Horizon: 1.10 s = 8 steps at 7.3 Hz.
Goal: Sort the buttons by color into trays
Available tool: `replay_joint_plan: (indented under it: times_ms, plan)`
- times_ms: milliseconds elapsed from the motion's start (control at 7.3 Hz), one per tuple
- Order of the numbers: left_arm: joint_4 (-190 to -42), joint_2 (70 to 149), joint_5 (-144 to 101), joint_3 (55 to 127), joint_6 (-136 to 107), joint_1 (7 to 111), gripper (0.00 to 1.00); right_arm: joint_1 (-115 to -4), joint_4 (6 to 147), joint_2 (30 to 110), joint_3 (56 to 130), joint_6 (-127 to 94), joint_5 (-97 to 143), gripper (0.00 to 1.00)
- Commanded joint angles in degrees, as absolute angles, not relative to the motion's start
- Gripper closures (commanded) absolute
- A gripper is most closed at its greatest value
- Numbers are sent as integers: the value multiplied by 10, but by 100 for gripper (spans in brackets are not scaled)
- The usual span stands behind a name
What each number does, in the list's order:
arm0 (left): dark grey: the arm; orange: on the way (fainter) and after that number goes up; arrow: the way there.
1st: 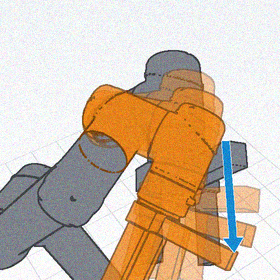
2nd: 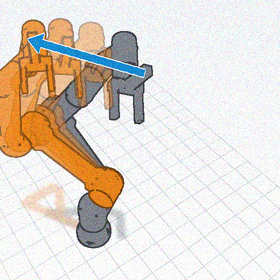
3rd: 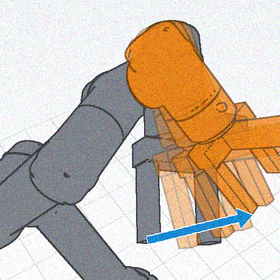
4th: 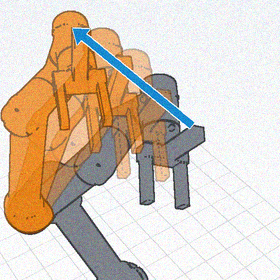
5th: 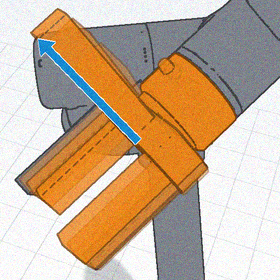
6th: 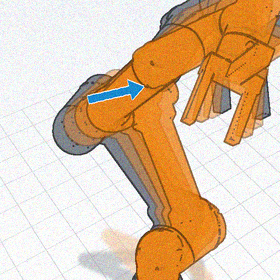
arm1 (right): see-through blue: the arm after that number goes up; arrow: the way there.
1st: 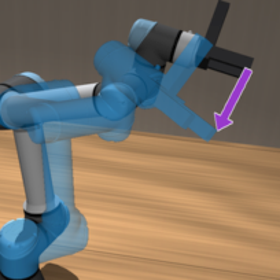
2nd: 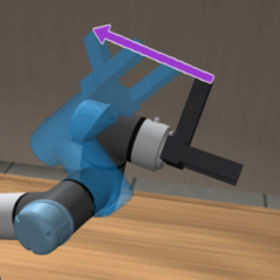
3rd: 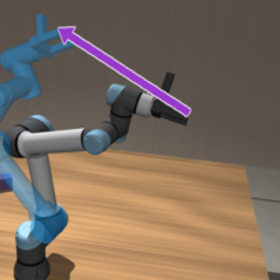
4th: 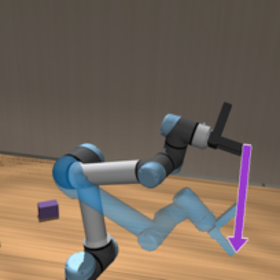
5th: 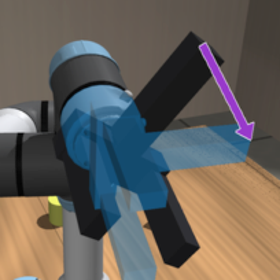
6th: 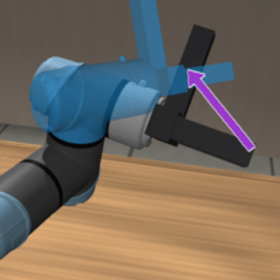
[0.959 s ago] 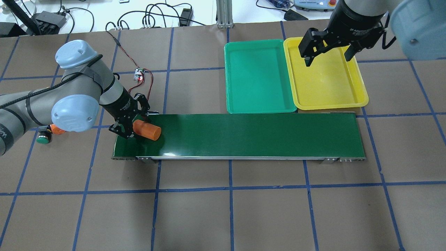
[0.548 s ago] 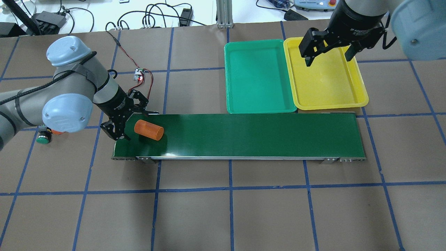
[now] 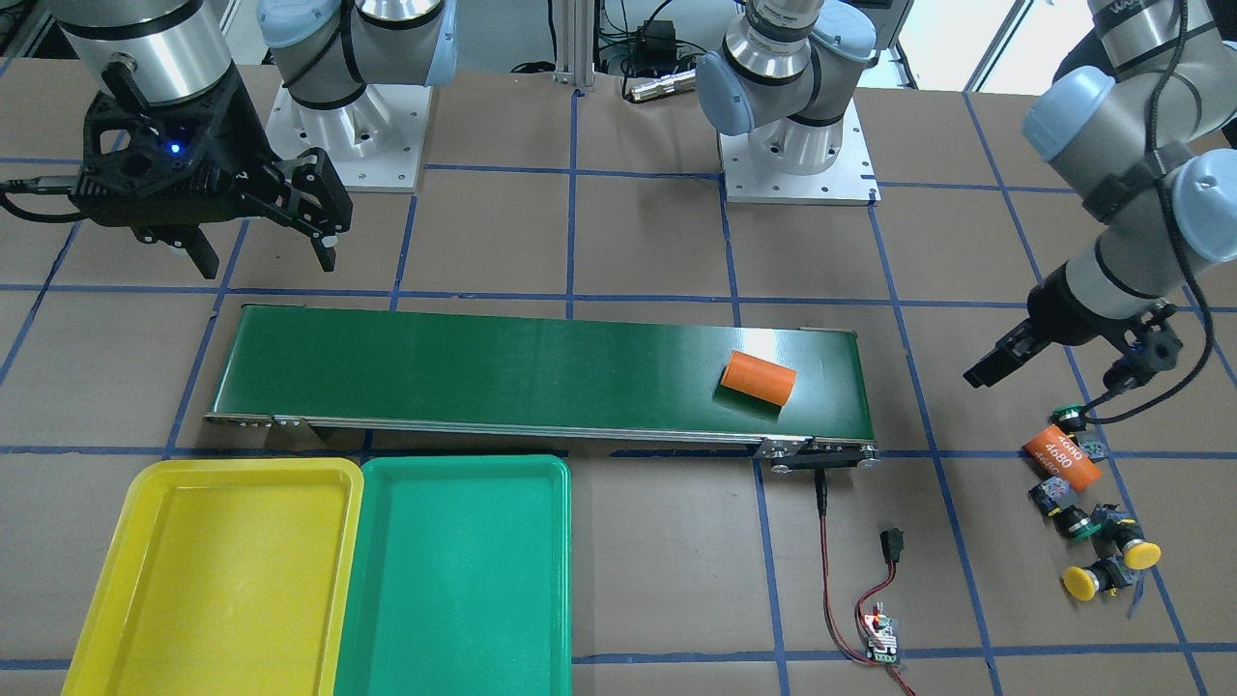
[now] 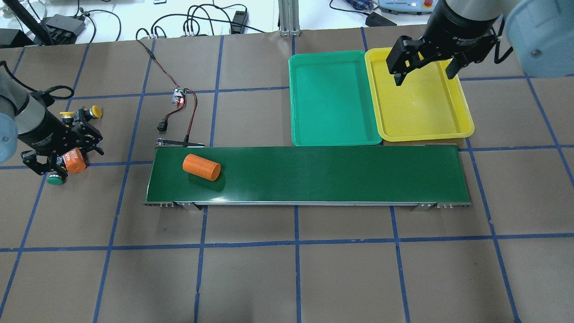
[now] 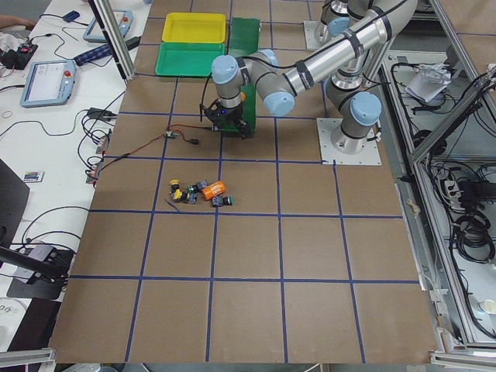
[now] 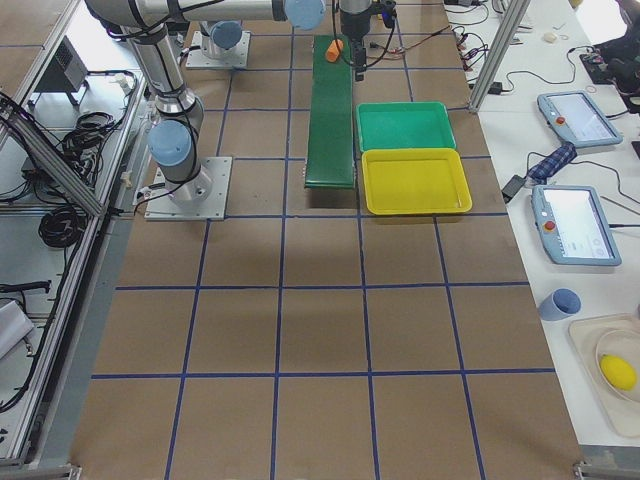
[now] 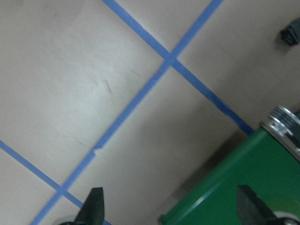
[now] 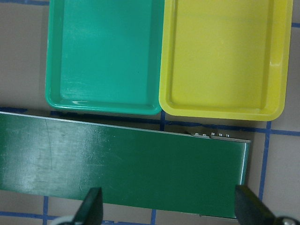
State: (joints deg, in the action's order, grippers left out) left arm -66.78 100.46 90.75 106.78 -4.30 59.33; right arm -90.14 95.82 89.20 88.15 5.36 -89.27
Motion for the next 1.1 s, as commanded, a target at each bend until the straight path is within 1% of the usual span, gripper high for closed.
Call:
replay_joint_plan:
  times_ms: [0,274,548,959]
  plan:
    - [-604,1078,909,1008,45,572,0,-901,958,892,882,54,-893,0]
    - [-531,1127,907,996,117,560,0,-901,957,892,882,54,-895,0]
    - [-510,1160,911,995,148,544,0,-903,956,893,882,54,-895,0]
    - [-510,1172,913,1000,141,544,0,-903,956,893,882,54,-896,0]
